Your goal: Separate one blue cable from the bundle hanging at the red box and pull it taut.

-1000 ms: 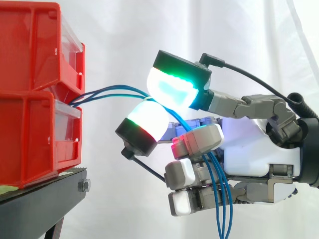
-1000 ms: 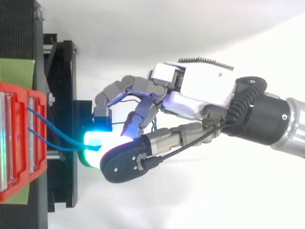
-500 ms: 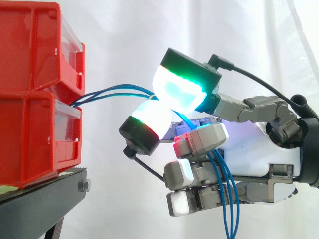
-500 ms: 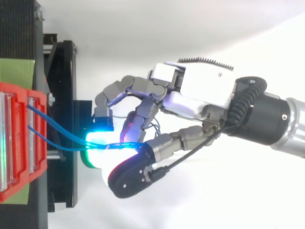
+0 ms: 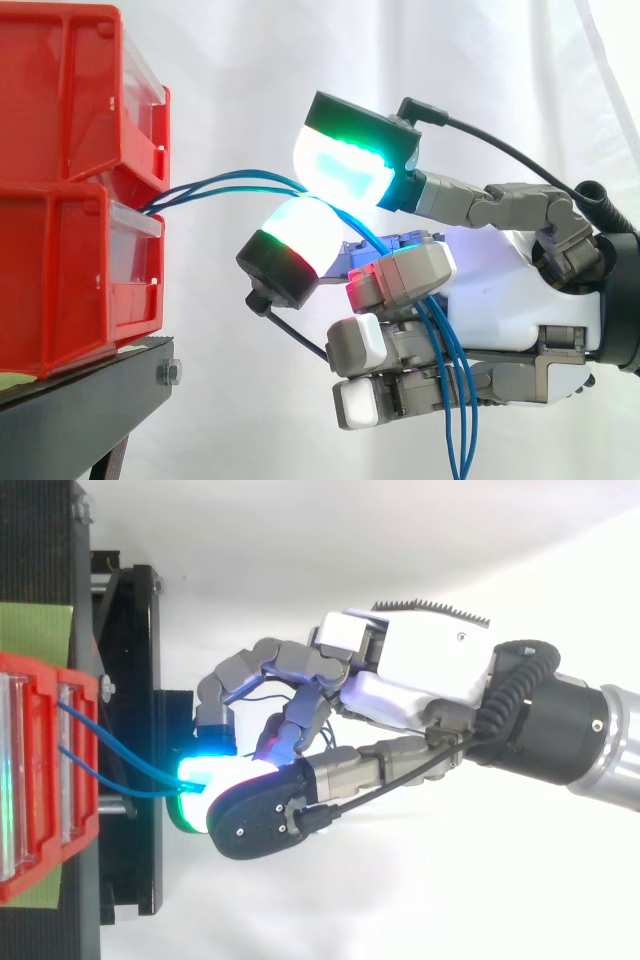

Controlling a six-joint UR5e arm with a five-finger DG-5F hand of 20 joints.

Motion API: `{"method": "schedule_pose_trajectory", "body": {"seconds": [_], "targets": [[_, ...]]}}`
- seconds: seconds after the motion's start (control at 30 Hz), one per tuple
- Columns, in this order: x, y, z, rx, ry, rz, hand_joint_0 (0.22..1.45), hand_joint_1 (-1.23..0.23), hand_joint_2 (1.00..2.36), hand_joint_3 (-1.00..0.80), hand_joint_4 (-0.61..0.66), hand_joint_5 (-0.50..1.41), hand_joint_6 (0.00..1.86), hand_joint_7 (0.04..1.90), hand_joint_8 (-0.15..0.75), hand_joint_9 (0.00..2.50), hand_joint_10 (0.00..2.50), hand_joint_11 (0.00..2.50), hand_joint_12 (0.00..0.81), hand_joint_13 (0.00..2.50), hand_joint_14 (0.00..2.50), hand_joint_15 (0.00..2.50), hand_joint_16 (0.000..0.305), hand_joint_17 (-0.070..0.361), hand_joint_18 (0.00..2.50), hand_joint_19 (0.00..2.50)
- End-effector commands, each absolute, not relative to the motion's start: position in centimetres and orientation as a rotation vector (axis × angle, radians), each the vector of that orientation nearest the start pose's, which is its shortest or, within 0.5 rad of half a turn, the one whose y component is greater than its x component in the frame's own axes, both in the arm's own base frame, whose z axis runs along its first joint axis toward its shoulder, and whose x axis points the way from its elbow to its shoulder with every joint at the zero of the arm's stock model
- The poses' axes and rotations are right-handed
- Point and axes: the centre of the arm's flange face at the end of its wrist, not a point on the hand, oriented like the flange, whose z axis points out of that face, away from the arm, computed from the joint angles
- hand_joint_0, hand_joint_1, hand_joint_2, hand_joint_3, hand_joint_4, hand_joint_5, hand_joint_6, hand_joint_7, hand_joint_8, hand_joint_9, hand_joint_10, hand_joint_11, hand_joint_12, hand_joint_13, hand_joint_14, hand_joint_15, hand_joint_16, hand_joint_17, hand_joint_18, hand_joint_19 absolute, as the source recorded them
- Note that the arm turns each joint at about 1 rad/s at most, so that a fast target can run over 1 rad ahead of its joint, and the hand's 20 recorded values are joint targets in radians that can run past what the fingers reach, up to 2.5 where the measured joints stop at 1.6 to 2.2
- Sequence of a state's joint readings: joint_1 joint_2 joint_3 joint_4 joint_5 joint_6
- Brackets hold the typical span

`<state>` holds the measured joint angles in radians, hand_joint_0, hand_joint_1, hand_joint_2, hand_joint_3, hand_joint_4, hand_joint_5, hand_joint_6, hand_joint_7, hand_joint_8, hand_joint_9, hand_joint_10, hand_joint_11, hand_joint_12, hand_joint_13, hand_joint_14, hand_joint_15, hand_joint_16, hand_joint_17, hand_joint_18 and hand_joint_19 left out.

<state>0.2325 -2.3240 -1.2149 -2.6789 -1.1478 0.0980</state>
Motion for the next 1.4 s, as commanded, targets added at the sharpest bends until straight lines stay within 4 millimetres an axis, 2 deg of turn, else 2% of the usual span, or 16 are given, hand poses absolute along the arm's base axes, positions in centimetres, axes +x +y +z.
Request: {"method": "schedule_pose_trajectory", "body": {"seconds": [0.0, 0.2, 0.3, 0.33, 0.47, 0.77, 0.87, 0.97, 1.1, 1.17, 1.23, 1.27, 1.3, 1.37], "targets": [[76.94, 0.25, 22.71, 1.325, 0.961, 1.184, 0.71, -0.78, 1.02, -0.16, -0.05, -0.18, 0.98, 1.06, 0.344, 1.31, 0.05, 1.41, 0.374, 1.15, 0.02, 0.80, 0.046, 0.103, 0.86, 0.69], [76.95, 0.25, 22.73, 1.324, 0.960, 1.185, 0.84, -0.85, 1.00, -0.48, -0.10, -0.18, 0.98, 1.10, 0.324, 1.33, 0.04, 1.44, 0.352, 1.14, 0.02, 0.80, 0.042, 0.095, 0.81, 0.71], [76.98, 0.28, 22.79, 1.324, 0.961, 1.188, 0.84, -0.88, 1.00, -0.50, -0.13, -0.15, 0.97, 1.26, 0.317, 1.42, 0.00, 1.52, 0.345, 1.16, 0.02, 0.81, 0.041, 0.092, 0.82, 0.69], [76.94, 0.28, 22.72, 1.324, 0.962, 1.187, 0.81, -0.90, 1.00, -0.50, -0.13, -0.13, 0.96, 1.35, 0.316, 1.44, 0.00, 1.53, 0.343, 1.17, 0.02, 0.80, 0.039, 0.089, 0.85, 0.67], [76.94, 0.28, 22.72, 1.324, 0.962, 1.187, 0.74, -0.91, 1.00, -0.50, -0.11, -0.10, 0.93, 1.43, 0.306, 1.51, 0.00, 1.56, 0.342, 1.20, 0.02, 0.79, 0.038, 0.085, 0.87, 0.67], [76.89, 0.28, 22.66, 1.327, 0.969, 1.184, 0.57, -0.85, 1.00, -0.50, -0.11, -0.07, 0.92, 1.33, 0.304, 1.56, 0.01, 1.50, 0.349, 1.22, 0.02, 0.80, 0.038, 0.085, 0.89, 0.70], [76.87, 0.27, 22.64, 1.328, 0.970, 1.183, 0.57, -0.84, 1.00, -0.50, -0.11, -0.07, 0.91, 1.30, 0.300, 1.56, 0.01, 1.49, 0.350, 1.22, 0.02, 0.80, 0.038, 0.087, 0.89, 0.70], [76.86, 0.27, 22.63, 1.328, 0.971, 1.182, 0.62, -0.84, 1.00, -0.50, -0.10, -0.08, 0.91, 1.32, 0.299, 1.54, 0.01, 1.51, 0.348, 1.22, 0.02, 0.80, 0.038, 0.085, 0.88, 0.70], [76.83, 0.28, 22.60, 1.329, 0.975, 1.181, 0.68, -0.87, 1.00, -0.50, -0.01, -0.13, 0.93, 1.14, 0.313, 1.42, 0.01, 1.46, 0.352, 1.18, 0.02, 0.80, 0.040, 0.089, 0.86, 0.68], [76.85, 0.28, 22.61, 1.329, 0.973, 1.182, 0.59, -0.77, 1.00, -0.50, 0.03, -0.14, 0.92, 1.11, 0.322, 1.42, 0.01, 1.45, 0.359, 1.16, 0.02, 0.80, 0.042, 0.094, 0.84, 0.69], [76.85, 0.28, 22.61, 1.329, 0.973, 1.182, 0.54, -0.65, 1.00, -0.50, 0.04, -0.14, 0.92, 1.07, 0.336, 1.42, 0.01, 1.40, 0.371, 1.16, 0.02, 0.78, 0.045, 0.101, 0.86, 0.70], [76.85, 0.28, 22.61, 1.329, 0.973, 1.182, 0.54, -0.60, 1.00, -0.50, 0.06, -0.13, 0.91, 1.10, 0.341, 1.42, 0.01, 1.40, 0.379, 1.17, 0.02, 0.77, 0.045, 0.102, 0.86, 0.69], [76.85, 0.28, 22.61, 1.329, 0.973, 1.182, 0.58, -0.49, 1.00, -0.50, 0.05, -0.13, 0.90, 1.11, 0.335, 1.42, 0.01, 1.38, 0.370, 1.16, 0.02, 0.77, 0.045, 0.100, 0.84, 0.71], [76.85, 0.28, 22.61, 1.329, 0.973, 1.182, 0.61, -0.49, 1.00, -0.50, 0.04, -0.13, 0.90, 1.13, 0.331, 1.42, 0.01, 1.38, 0.368, 1.15, 0.02, 0.77, 0.044, 0.099, 0.83, 0.70]]}}
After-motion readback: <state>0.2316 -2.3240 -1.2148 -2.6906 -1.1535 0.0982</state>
